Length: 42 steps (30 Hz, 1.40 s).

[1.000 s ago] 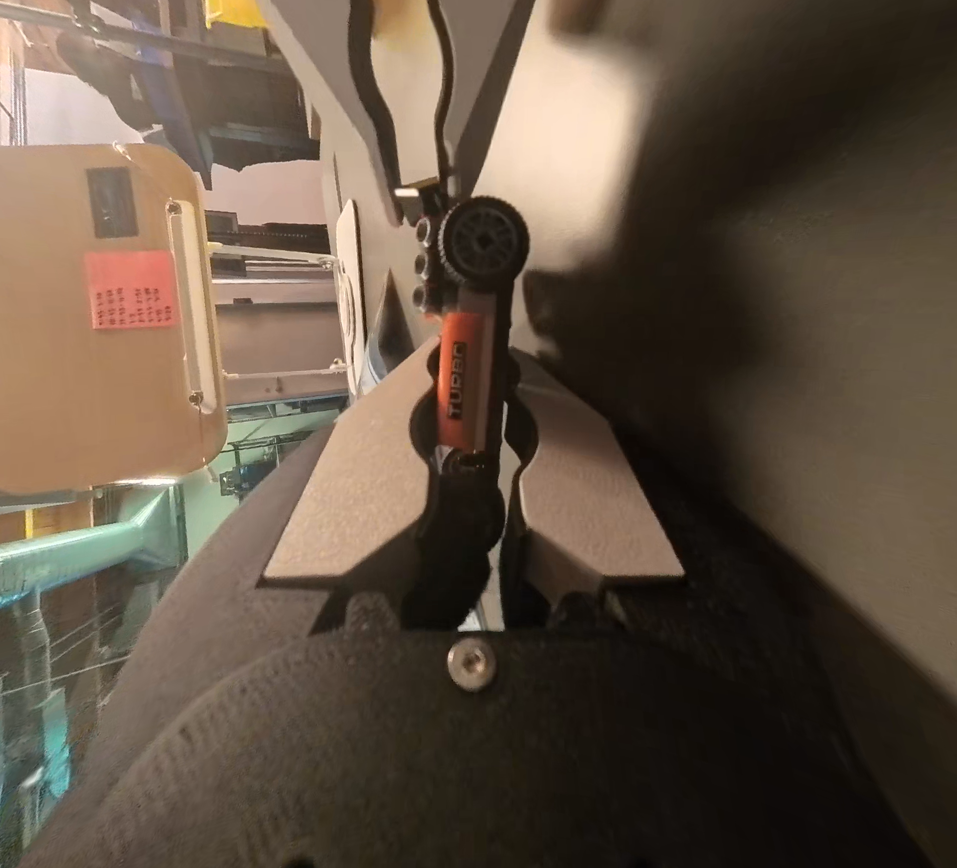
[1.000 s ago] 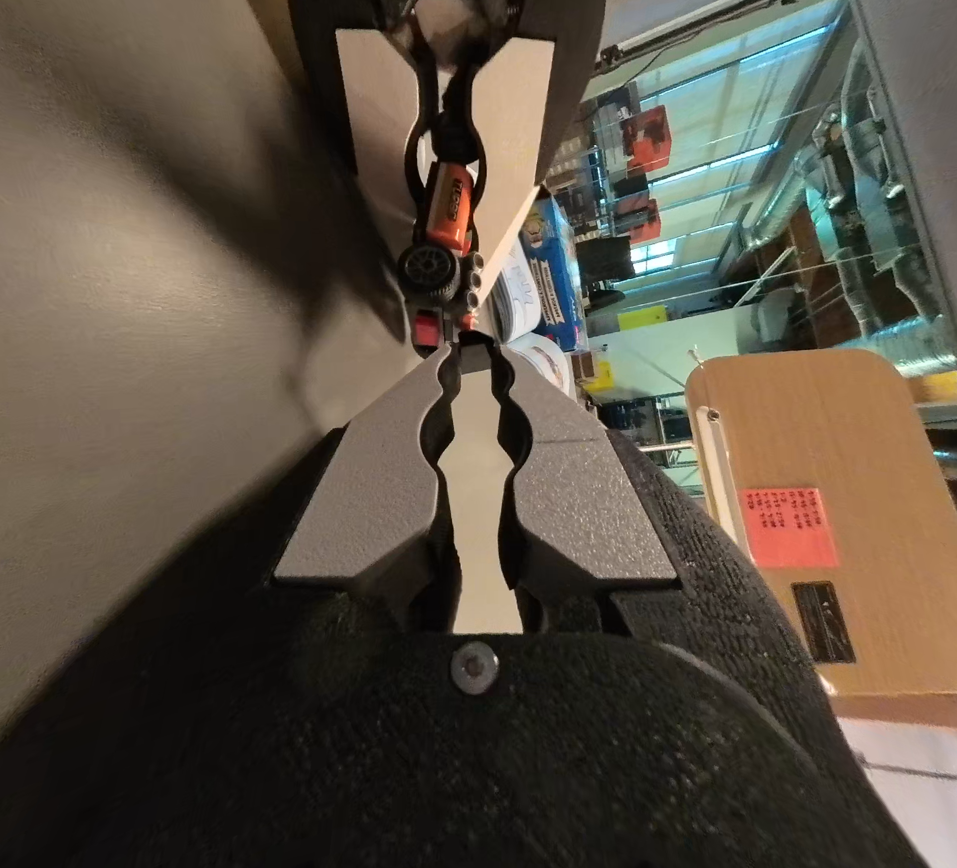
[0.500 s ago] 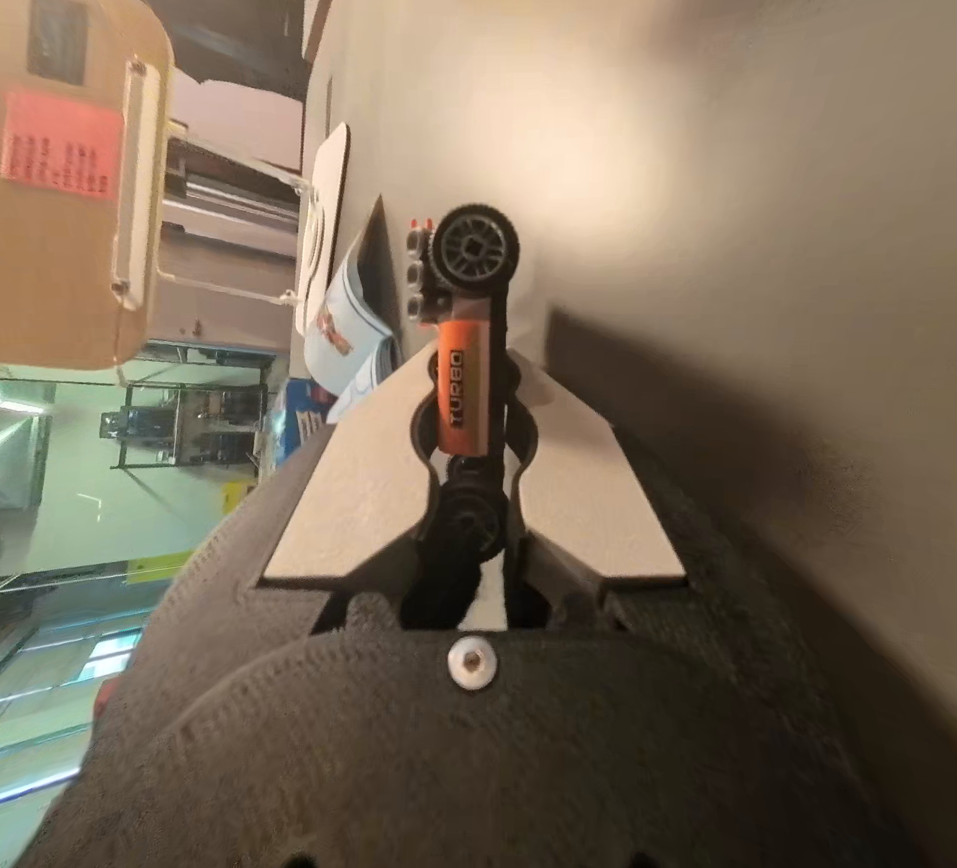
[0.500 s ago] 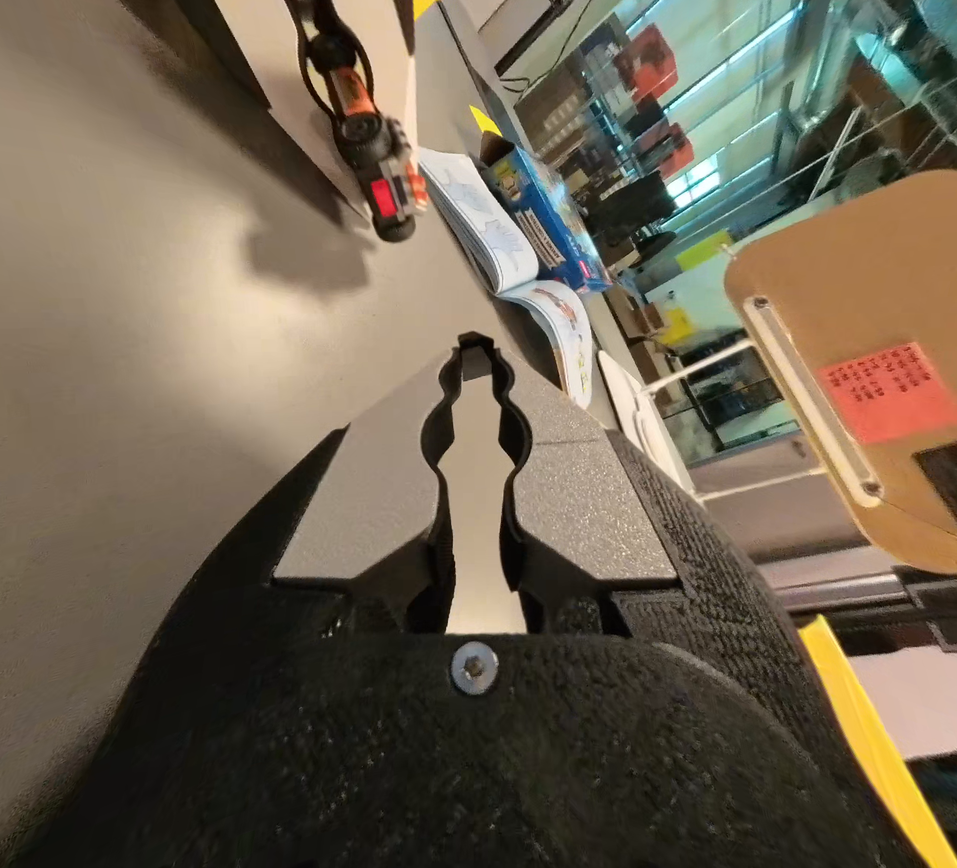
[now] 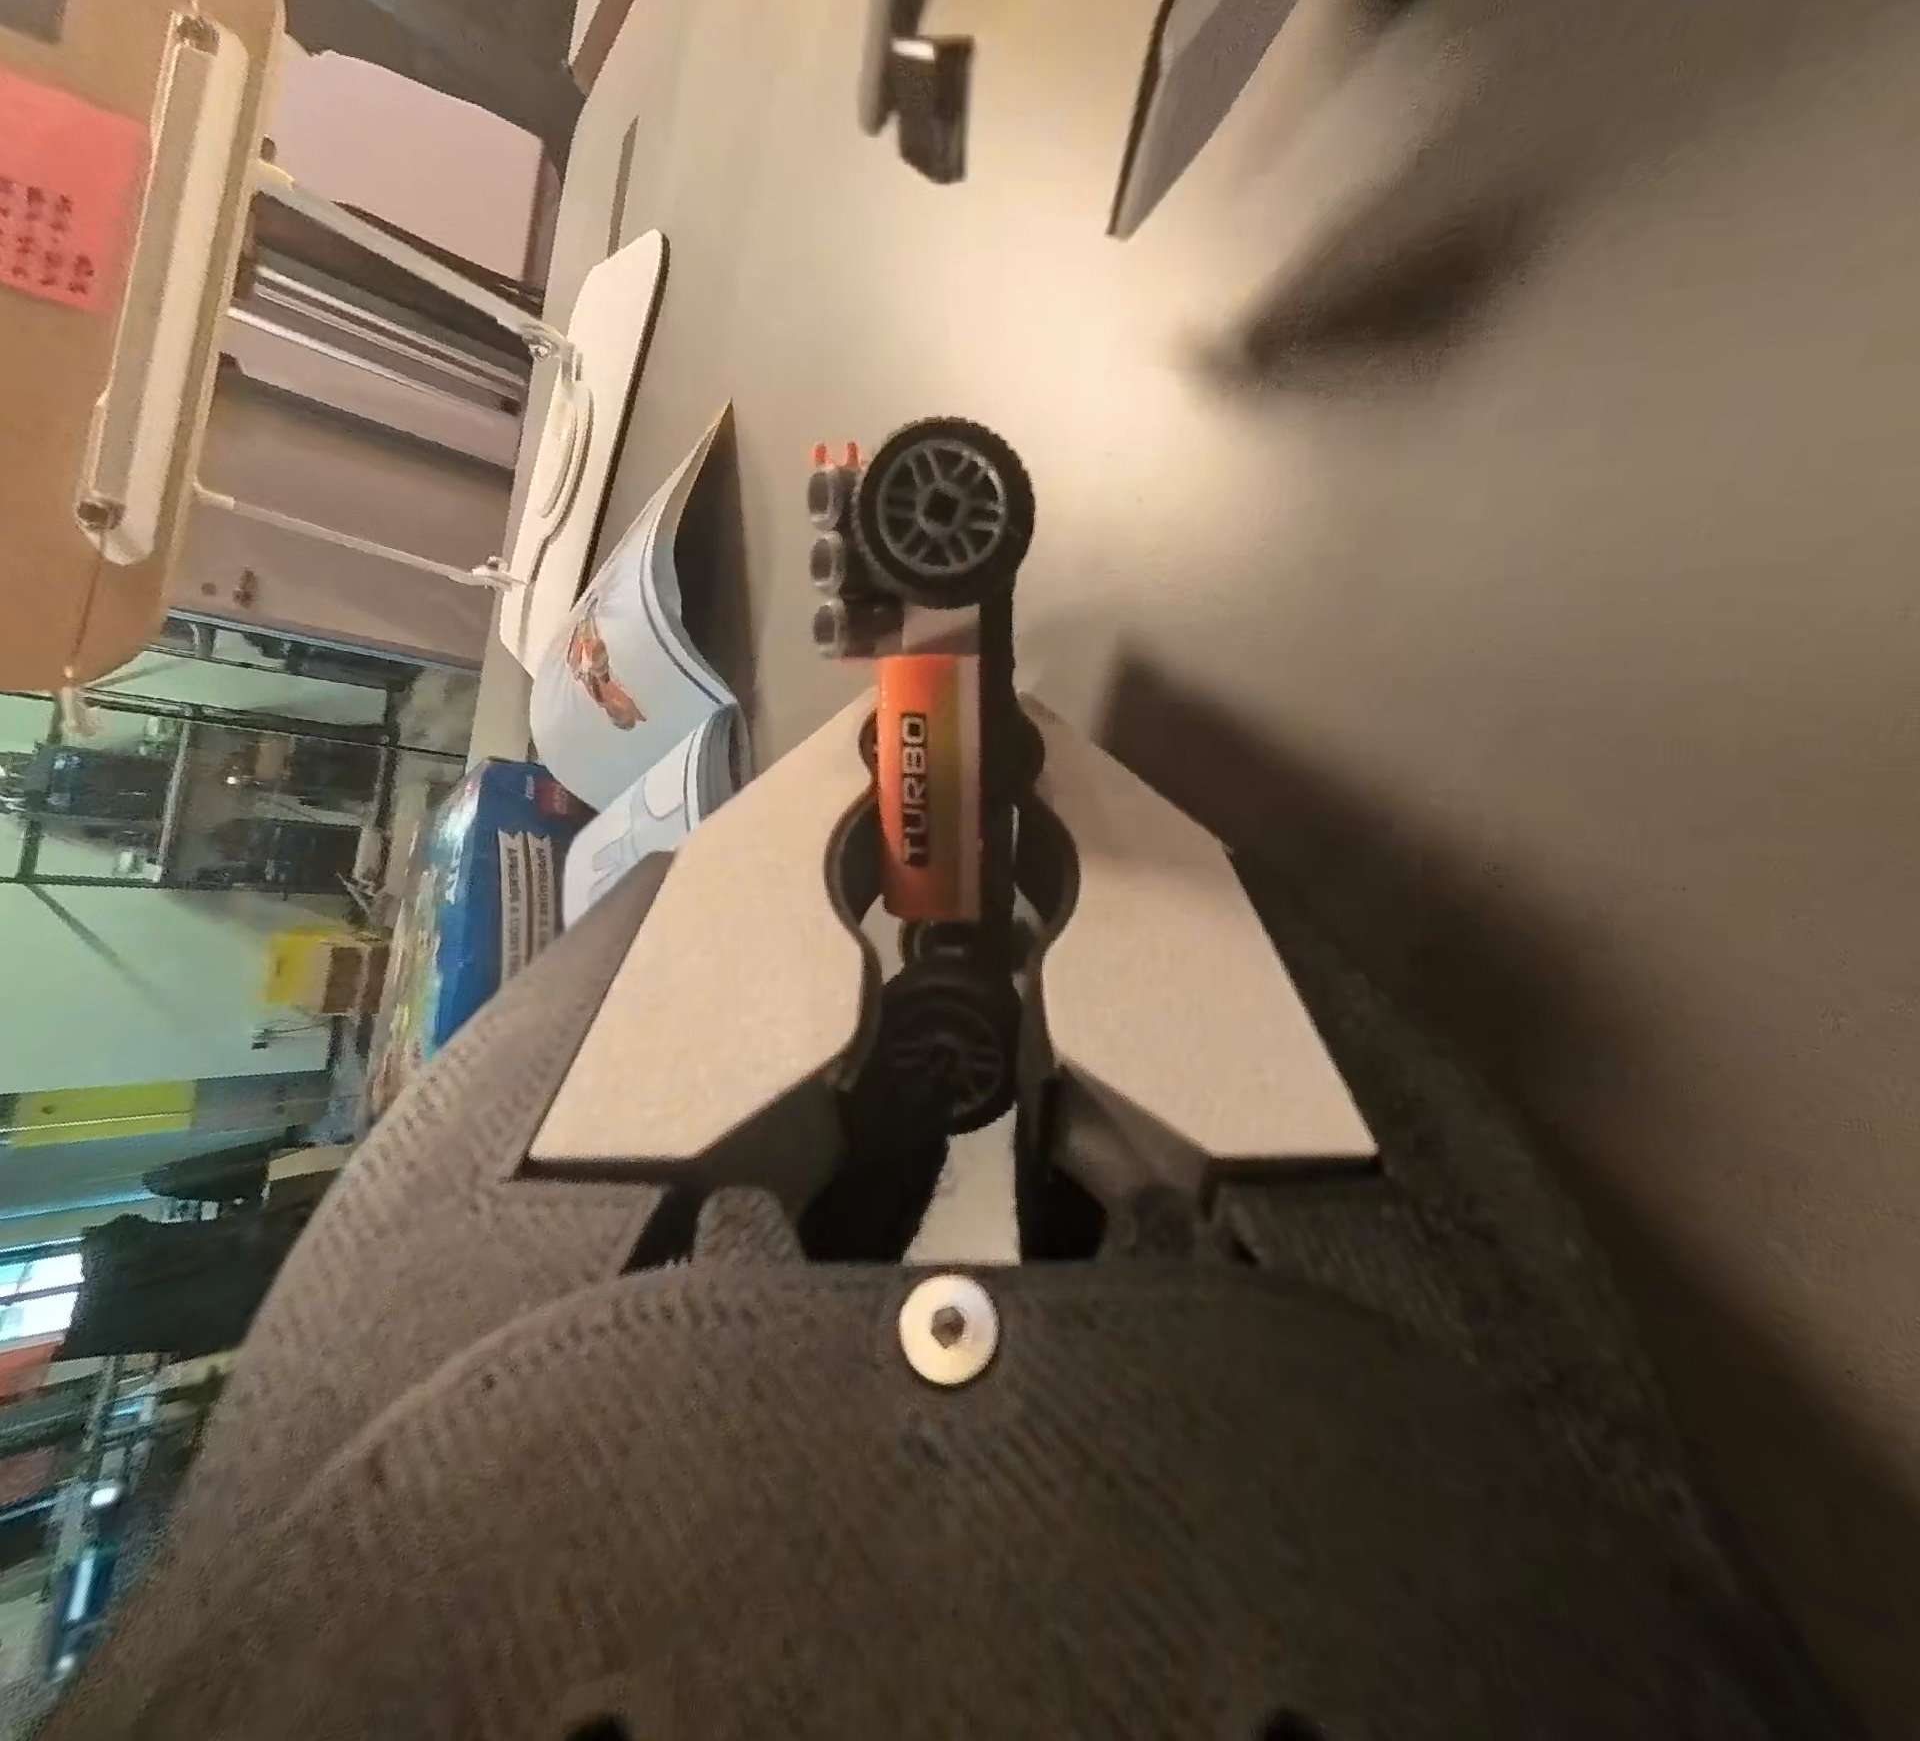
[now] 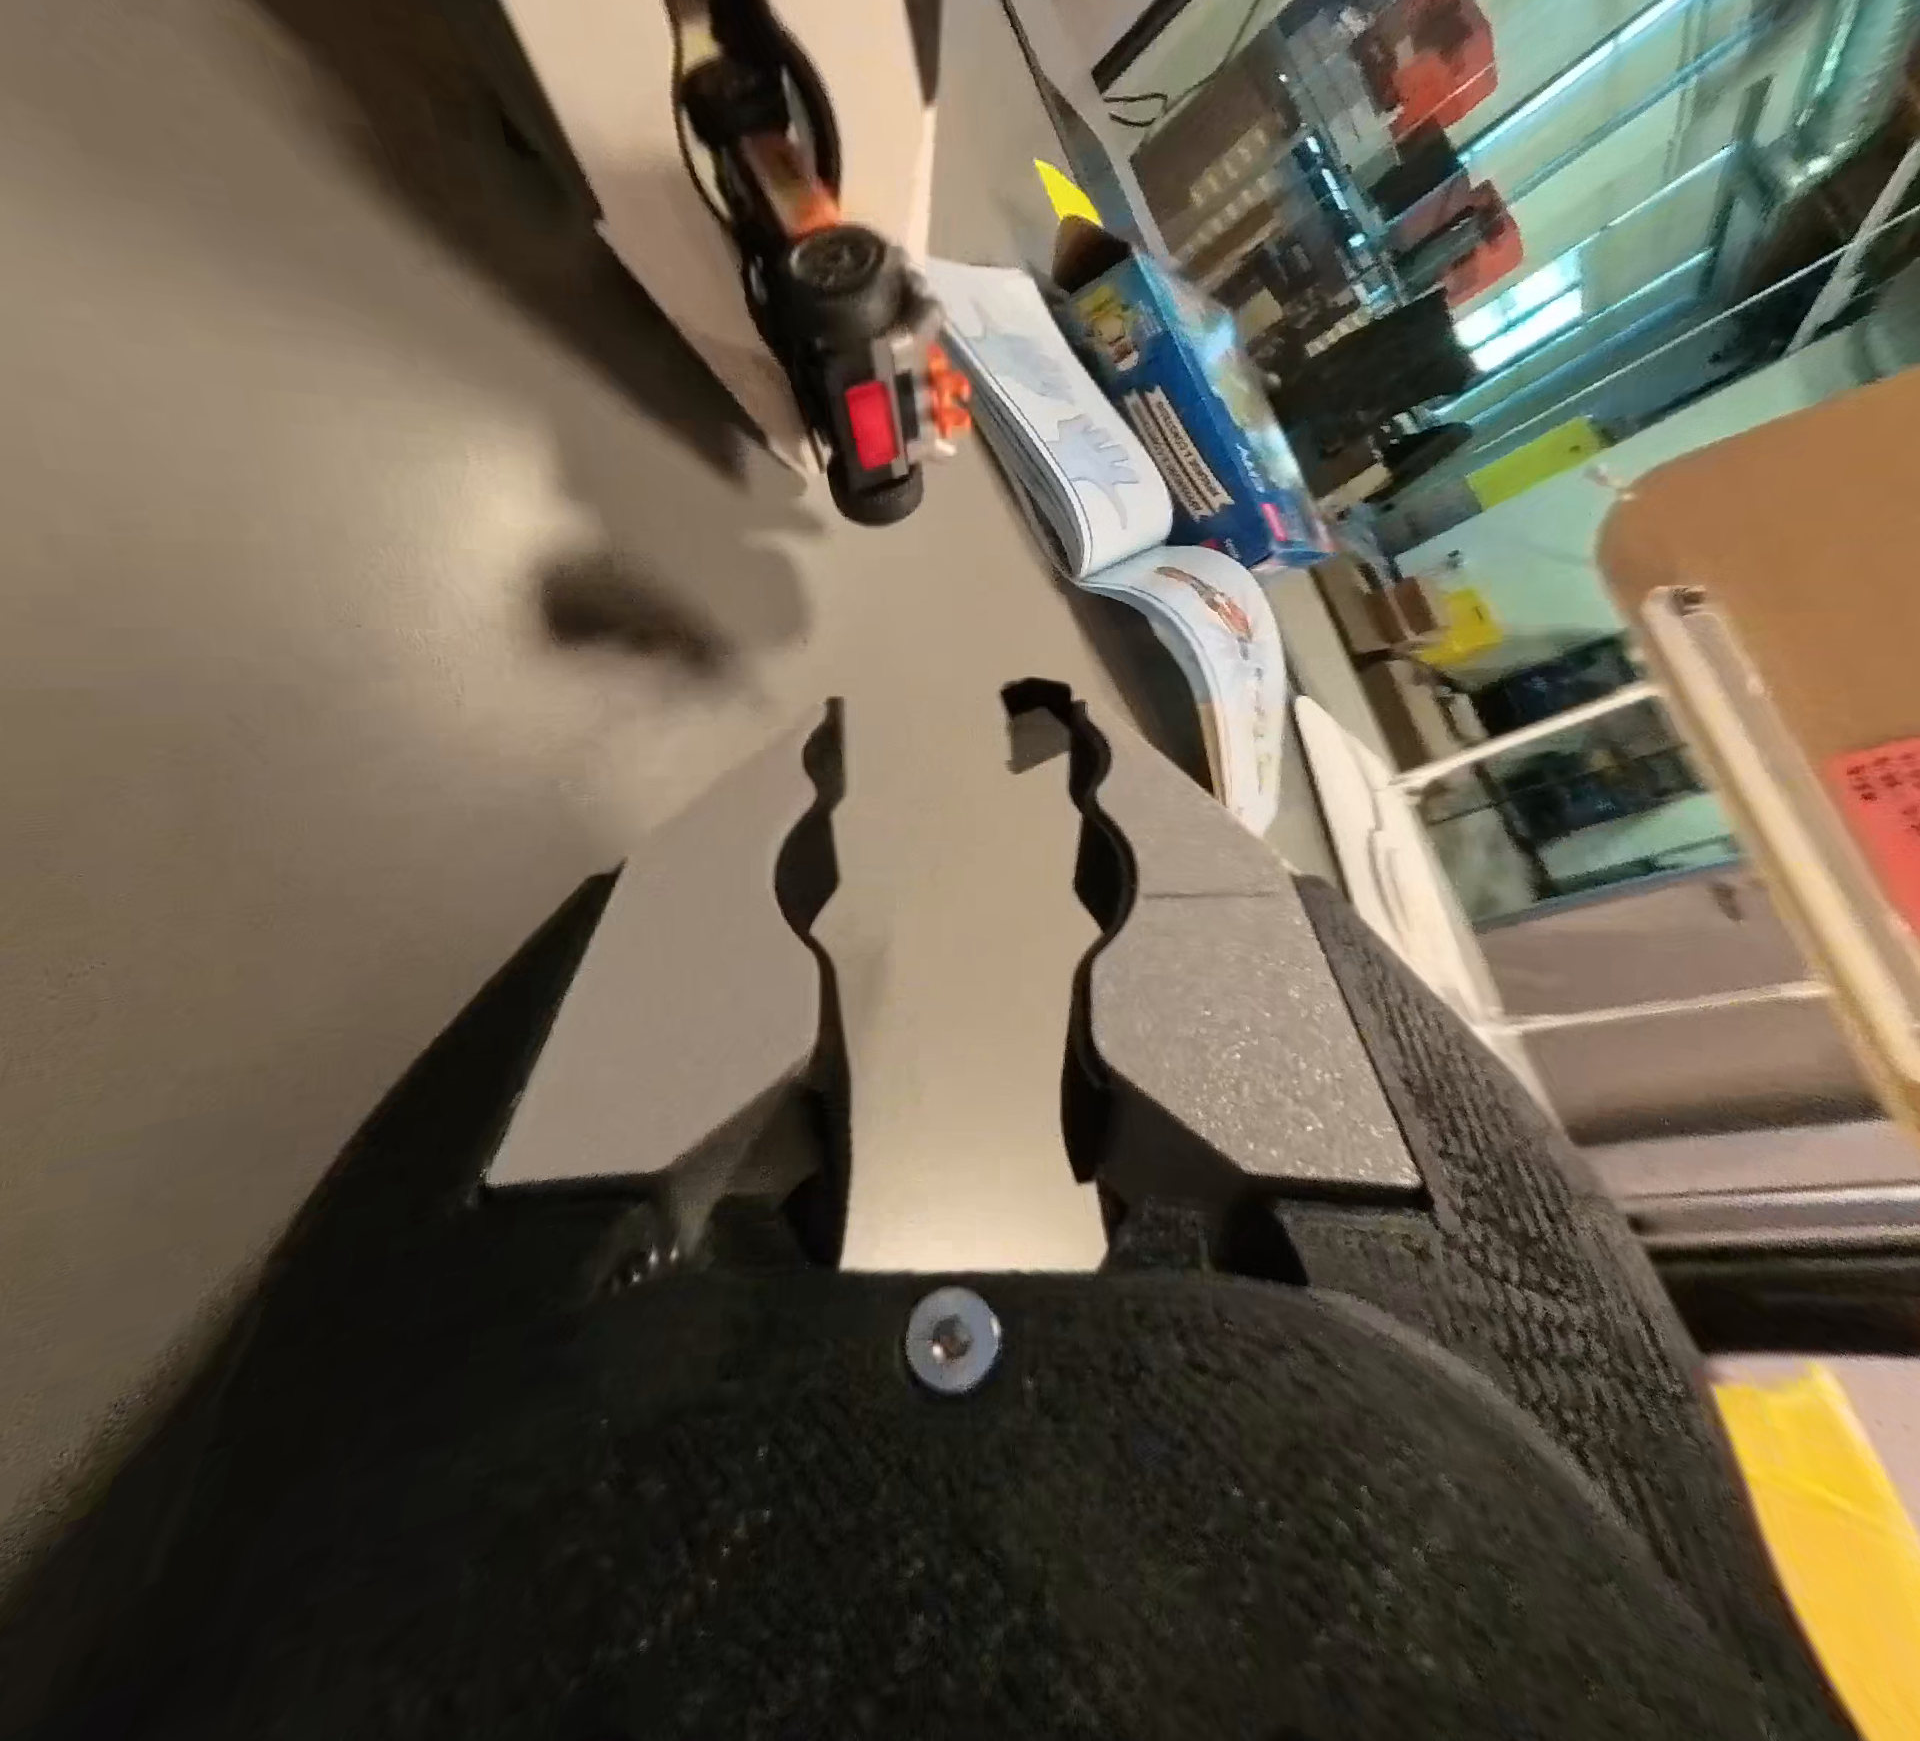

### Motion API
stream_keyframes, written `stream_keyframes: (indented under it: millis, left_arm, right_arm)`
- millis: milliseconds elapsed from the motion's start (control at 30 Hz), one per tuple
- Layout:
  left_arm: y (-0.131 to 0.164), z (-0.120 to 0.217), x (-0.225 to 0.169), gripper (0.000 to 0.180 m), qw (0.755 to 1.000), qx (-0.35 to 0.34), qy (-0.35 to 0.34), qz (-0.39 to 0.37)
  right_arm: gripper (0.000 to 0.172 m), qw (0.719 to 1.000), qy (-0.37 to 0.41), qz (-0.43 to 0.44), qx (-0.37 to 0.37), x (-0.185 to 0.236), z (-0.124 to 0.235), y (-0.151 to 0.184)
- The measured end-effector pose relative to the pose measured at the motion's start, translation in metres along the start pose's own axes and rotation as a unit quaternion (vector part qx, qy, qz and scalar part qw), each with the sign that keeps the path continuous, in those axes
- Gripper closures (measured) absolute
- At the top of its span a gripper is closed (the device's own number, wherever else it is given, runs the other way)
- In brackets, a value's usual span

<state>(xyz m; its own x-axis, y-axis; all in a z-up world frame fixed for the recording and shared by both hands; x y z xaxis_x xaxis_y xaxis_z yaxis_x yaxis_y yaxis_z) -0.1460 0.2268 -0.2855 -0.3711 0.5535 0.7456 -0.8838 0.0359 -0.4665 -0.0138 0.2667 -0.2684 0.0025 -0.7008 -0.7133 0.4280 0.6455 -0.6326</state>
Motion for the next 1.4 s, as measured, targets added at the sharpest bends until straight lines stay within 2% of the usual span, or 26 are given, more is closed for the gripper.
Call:
stream_keyframes:
  millis: [100,167,233,333,400,467,633,800,1000,1133,1233,1333,1400]
  left_arm:
    - [-0.001,-0.001,-0.002,0.164,0.999,0.004,-0.010,-0.033]
    - [-0.003,-0.002,-0.004,0.164,0.998,0.004,-0.019,-0.058]
    - [-0.005,-0.002,-0.005,0.164,0.998,0.001,-0.023,-0.064]
    - [-0.005,-0.002,-0.005,0.164,0.997,-0.003,-0.025,-0.069]
    - [-0.005,-0.002,-0.005,0.164,0.997,-0.003,-0.028,-0.073]
    - [-0.005,-0.003,-0.005,0.164,0.996,-0.002,-0.038,-0.084]
    - [-0.006,-0.004,-0.006,0.164,0.990,0.002,-0.063,-0.128]
    - [-0.007,-0.004,-0.006,0.164,0.989,-0.004,-0.068,-0.133]
    - [-0.008,-0.003,-0.004,0.164,0.987,-0.014,-0.089,-0.135]
    - [-0.007,-0.004,-0.002,0.164,0.987,-0.016,-0.099,-0.129]
    - [-0.011,-0.002,-0.001,0.164,0.985,-0.032,-0.107,-0.128]
    - [-0.018,0.005,0.007,0.164,0.980,-0.048,-0.145,-0.126]
    - [-0.018,0.006,0.011,0.164,0.973,-0.035,-0.173,-0.152]
  right_arm:
    - [0.111,0.998,-0.030,-0.042,-0.023,0.000,0.000,-0.008]
    - [0.114,0.998,-0.043,-0.036,-0.014,0.005,-0.005,-0.010]
    - [0.128,0.997,-0.064,-0.040,-0.002,0.009,-0.008,-0.011]
    - [0.125,0.994,-0.075,-0.082,0.025,0.006,-0.012,-0.008]
    - [0.116,0.990,-0.079,-0.112,0.032,0.003,-0.014,-0.008]
    - [0.114,0.986,-0.091,-0.139,0.015,0.003,-0.016,-0.015]
    - [0.121,0.972,-0.110,-0.199,-0.060,0.001,-0.016,-0.039]
    - [0.126,0.975,-0.091,-0.185,-0.087,-0.001,-0.012,-0.042]
    - [0.127,0.986,-0.020,-0.127,-0.110,-0.006,-0.008,-0.042]
    - [0.119,0.989,-0.001,-0.109,-0.102,-0.006,-0.010,-0.041]
    - [0.120,0.982,-0.002,-0.136,-0.128,-0.011,-0.005,-0.043]
    - [0.120,0.967,-0.007,-0.186,-0.172,-0.020,0.001,-0.045]
    - [0.121,0.963,-0.013,-0.202,-0.178,-0.023,0.001,-0.044]
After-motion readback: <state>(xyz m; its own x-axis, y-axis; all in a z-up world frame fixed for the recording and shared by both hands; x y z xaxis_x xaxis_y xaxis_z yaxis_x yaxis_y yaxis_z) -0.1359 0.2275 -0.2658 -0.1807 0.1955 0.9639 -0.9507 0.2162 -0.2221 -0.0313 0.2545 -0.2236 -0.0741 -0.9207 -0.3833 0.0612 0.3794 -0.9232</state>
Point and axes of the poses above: each gripper's, where its closed fingertips meet, z back along the fingers, y out of its underside, x = y × z across the jaws, the point moved 5 cm from there along z, back along the fingers, and after that the axes turned 1 degree about x, right-handed, at the moved point
